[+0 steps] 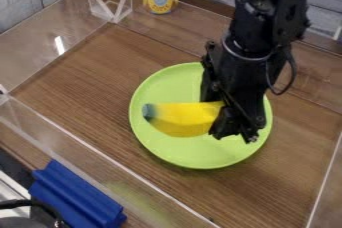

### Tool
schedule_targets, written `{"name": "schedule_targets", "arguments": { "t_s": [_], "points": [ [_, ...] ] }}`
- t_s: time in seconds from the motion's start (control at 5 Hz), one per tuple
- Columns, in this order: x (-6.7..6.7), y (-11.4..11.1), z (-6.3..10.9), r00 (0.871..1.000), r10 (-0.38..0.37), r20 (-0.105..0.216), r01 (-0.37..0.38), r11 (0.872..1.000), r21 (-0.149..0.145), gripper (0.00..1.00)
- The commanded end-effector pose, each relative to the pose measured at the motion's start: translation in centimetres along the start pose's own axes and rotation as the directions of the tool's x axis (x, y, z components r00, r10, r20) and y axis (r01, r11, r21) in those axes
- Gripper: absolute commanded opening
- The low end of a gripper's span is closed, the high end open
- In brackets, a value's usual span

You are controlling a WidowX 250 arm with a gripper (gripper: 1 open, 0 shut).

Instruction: Put the banana in the green plate

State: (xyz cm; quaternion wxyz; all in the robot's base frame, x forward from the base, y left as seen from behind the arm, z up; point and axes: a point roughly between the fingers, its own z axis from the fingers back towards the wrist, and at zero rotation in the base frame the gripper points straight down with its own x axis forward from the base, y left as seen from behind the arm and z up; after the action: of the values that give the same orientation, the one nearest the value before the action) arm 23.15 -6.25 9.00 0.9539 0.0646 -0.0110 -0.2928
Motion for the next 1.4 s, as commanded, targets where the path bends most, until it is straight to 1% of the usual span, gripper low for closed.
{"name": "schedule_targets", "arguments": {
  "t_s": [0.0, 0.6, 1.2],
  "points": [
    [0.3, 0.5, 0.3, 0.999, 0.01, 0.035, -0.01, 1.0, 0.005, 0.0],
    [0.5, 0.8, -0.7, 0.998, 0.019, 0.057, -0.02, 1.0, 0.005, 0.0],
    [0.5, 1.2, -1.1, 0.997, 0.024, 0.071, -0.025, 1.0, 0.006, 0.0]
  ]
}}
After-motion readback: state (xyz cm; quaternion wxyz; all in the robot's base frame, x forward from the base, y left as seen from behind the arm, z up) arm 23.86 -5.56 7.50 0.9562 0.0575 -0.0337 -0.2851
